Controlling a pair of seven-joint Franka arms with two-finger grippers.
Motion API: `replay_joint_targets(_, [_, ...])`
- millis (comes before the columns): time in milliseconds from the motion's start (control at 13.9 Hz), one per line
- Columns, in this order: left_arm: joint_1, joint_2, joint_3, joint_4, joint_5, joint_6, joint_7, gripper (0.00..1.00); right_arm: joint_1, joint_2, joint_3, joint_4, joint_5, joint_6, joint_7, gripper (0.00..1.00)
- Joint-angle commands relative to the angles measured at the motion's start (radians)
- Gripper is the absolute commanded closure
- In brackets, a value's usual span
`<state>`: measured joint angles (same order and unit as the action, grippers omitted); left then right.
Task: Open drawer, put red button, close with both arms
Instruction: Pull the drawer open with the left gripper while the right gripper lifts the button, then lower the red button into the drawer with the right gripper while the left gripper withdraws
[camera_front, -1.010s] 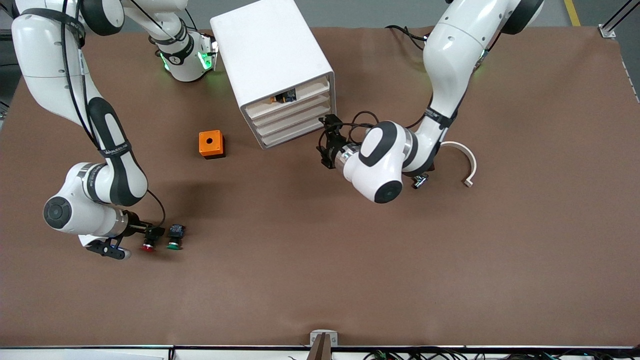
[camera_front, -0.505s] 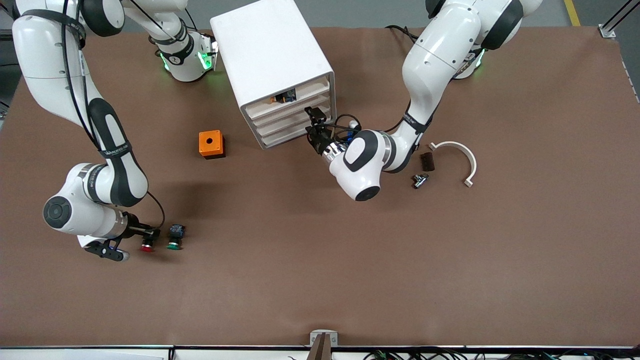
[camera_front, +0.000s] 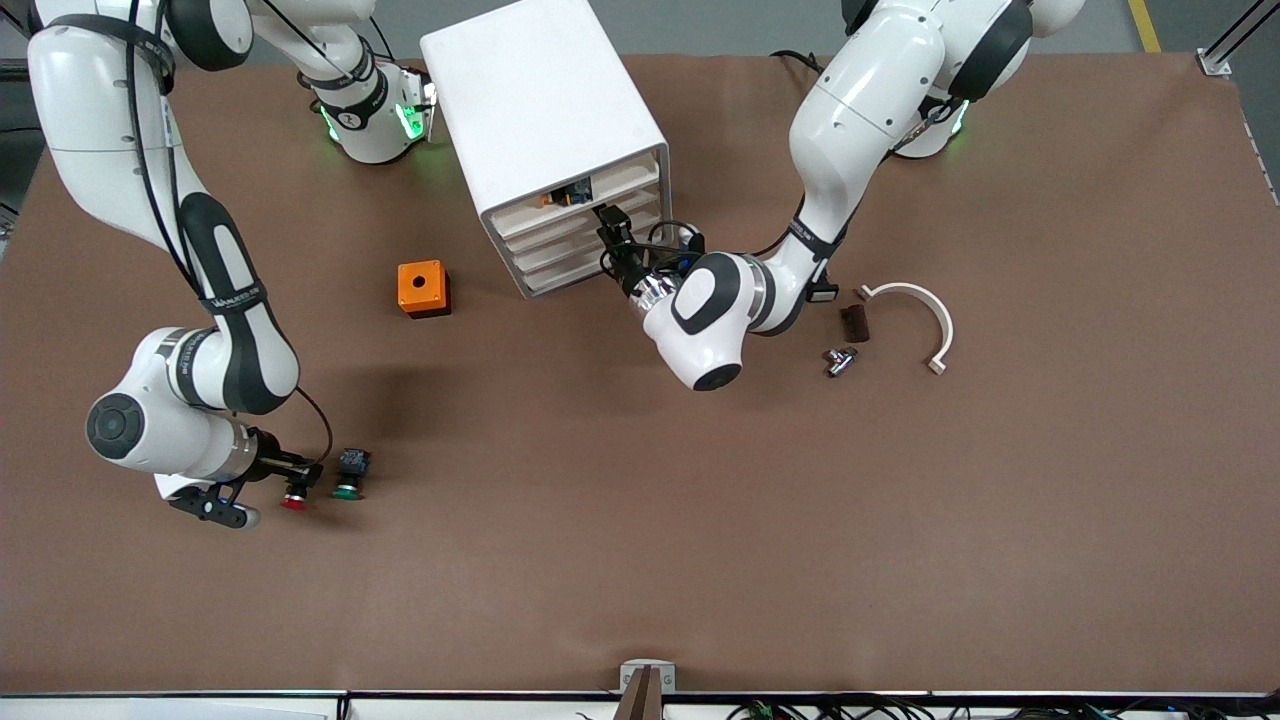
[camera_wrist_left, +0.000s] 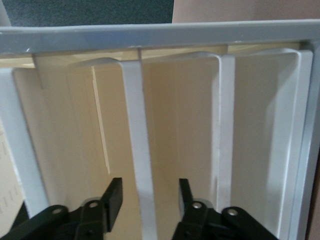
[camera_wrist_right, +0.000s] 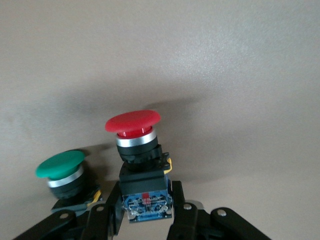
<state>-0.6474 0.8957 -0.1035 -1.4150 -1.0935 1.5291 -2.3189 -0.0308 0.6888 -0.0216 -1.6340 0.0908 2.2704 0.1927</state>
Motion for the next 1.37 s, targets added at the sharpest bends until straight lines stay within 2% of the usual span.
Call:
replay_joint_targets(0, [0.0,0.017,0.004,0.014,-0.023,-0.046,-0.019,0.85,0.026,-0.107,-0.008,-0.009,-0.041,-0.096,0.06,1.0])
replay_joint_targets(72, [0.0,0.012,0.004,0.014,-0.023,-0.058,-0.02,0.95,0.032,-0.132,-0.006,-0.001,-0.081,-0.144,0.1,1.0])
replay_joint_targets(144, [0.002,0.009,0.004,0.014,-0.023,-0.069,-0.02,0.99,0.043,-0.158,-0.003,0.003,-0.117,-0.185,0.152,1.0])
replay_joint_targets(505, [0.096,0.009,0.012,0.024,0.007,-0.087,-0.017,0.99,0.123,-0.25,0.003,0.005,-0.128,-0.347,0.414,1.0])
replay_joint_targets(722, [0.144,0.017,0.015,0.091,0.012,-0.086,-0.002,0.99,0.19,-0.293,0.009,0.008,-0.105,-0.42,0.61,1.0])
replay_joint_targets(866, [0.164,0.015,0.036,0.099,0.012,-0.083,0.053,0.99,0.241,-0.32,0.012,0.013,0.004,-0.46,0.765,1.0])
replay_joint_targets(1010, [0.17,0.015,0.059,0.114,0.012,-0.081,0.064,0.98,0.302,-0.337,0.012,0.022,0.03,-0.483,0.916,1.0])
replay_joint_targets(1155, [0.169,0.017,0.082,0.117,0.014,-0.08,0.07,0.94,0.377,-0.359,0.012,0.031,0.043,-0.494,1.057,1.0])
replay_joint_targets(1299, [0.172,0.017,0.09,0.116,0.012,-0.078,0.104,0.69,0.445,-0.367,0.014,0.032,0.055,-0.491,1.201,1.0])
